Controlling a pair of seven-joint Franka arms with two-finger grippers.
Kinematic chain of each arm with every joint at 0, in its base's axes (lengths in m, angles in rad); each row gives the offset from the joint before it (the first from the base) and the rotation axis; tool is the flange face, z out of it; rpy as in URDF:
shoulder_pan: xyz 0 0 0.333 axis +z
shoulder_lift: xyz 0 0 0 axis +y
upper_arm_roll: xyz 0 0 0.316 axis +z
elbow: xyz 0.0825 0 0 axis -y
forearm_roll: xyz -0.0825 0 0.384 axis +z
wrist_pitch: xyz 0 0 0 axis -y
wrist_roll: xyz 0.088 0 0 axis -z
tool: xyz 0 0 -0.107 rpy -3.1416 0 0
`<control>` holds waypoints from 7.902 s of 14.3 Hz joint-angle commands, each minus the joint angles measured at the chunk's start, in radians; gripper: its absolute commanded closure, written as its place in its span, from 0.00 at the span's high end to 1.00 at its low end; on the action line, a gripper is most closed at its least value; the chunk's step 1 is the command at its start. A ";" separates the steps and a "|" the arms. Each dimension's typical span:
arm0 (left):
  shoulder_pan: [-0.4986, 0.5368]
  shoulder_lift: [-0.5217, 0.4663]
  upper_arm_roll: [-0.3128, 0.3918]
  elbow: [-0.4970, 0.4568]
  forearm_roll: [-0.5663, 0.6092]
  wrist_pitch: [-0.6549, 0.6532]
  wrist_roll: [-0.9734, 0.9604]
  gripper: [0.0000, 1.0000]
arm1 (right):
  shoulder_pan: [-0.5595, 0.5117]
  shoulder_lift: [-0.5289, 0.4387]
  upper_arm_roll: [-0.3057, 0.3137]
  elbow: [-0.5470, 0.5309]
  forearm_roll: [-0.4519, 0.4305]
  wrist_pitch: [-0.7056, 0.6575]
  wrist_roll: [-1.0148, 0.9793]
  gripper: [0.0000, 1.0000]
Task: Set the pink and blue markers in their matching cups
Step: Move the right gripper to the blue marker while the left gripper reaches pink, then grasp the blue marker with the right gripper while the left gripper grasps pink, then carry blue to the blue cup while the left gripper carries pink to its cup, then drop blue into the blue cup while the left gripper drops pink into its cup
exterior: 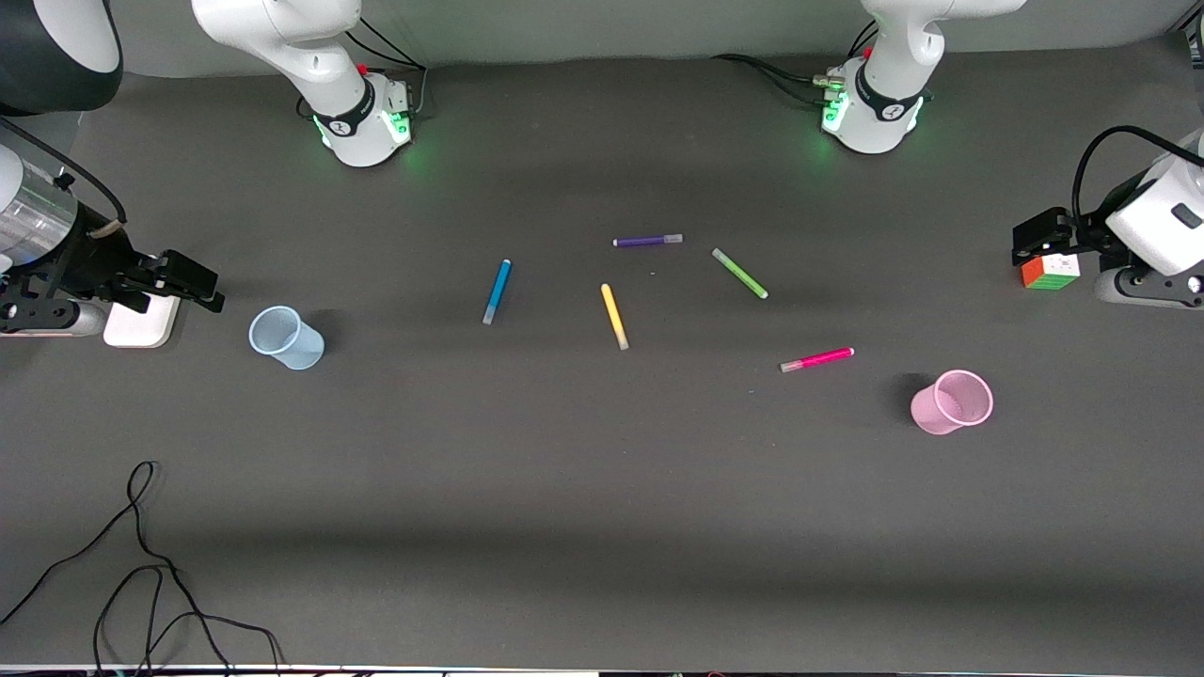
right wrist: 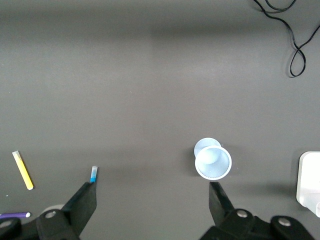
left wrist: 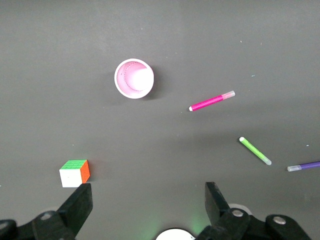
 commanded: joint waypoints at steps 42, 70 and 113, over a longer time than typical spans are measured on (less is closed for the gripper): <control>-0.116 0.380 -0.065 -0.636 0.002 1.028 0.703 0.99 | 0.100 0.599 0.278 -0.289 0.287 0.372 0.474 0.80; -0.099 0.198 -0.056 -0.488 -0.011 0.590 0.612 0.00 | 0.047 0.242 0.216 -0.301 0.014 0.140 0.425 0.00; 0.065 0.664 -0.015 0.371 0.093 -0.152 -0.082 1.00 | 0.051 -0.034 -0.208 -0.691 -0.115 0.738 -0.307 1.00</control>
